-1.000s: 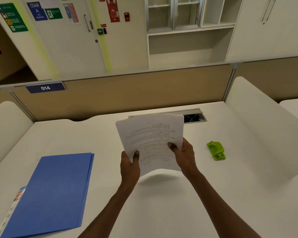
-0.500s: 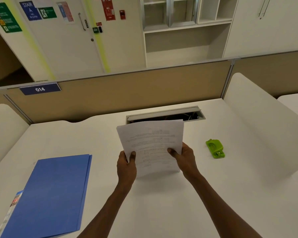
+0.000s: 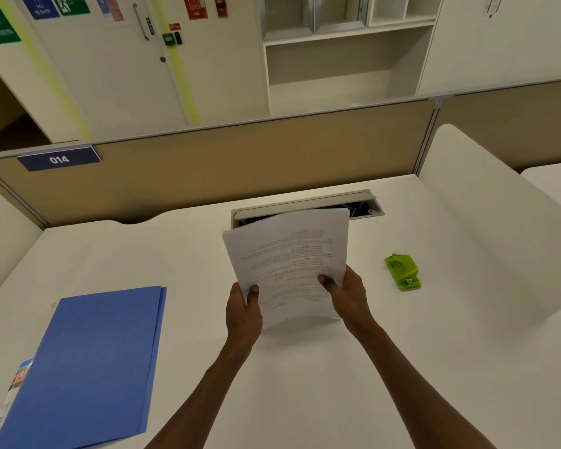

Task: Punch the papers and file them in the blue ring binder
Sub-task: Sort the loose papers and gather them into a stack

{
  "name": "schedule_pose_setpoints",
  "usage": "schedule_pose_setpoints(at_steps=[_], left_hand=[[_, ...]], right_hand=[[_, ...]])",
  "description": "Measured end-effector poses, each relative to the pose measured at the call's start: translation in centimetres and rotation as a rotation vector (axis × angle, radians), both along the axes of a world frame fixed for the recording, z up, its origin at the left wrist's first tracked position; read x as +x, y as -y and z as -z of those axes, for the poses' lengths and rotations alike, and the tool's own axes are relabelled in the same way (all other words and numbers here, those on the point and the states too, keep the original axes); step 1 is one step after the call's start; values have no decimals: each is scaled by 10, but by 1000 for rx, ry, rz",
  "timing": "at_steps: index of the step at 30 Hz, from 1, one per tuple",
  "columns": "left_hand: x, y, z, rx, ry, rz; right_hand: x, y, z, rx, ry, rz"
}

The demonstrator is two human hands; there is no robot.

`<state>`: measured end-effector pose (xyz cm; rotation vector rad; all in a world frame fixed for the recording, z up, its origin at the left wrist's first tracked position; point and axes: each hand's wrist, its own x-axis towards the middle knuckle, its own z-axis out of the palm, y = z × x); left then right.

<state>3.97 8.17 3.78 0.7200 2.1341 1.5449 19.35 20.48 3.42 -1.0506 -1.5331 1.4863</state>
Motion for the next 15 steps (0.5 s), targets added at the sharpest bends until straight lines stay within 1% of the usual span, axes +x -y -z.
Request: schedule_pose_setpoints(at_steps=[5,7,10,15], left_hand=[[-13,-10,-5,-124,-74,64],[-17,-15,-5,-176,-57,92],[-18,-22,-1,-234,-3,117],[-8,-26,9,-203,89,170]], right_hand=[[0,-14,-5,3,96,24],[0,-20,-4,-17,132,53],[3,-30,1,5,205,110],[12,-41,18,37,320,168]])
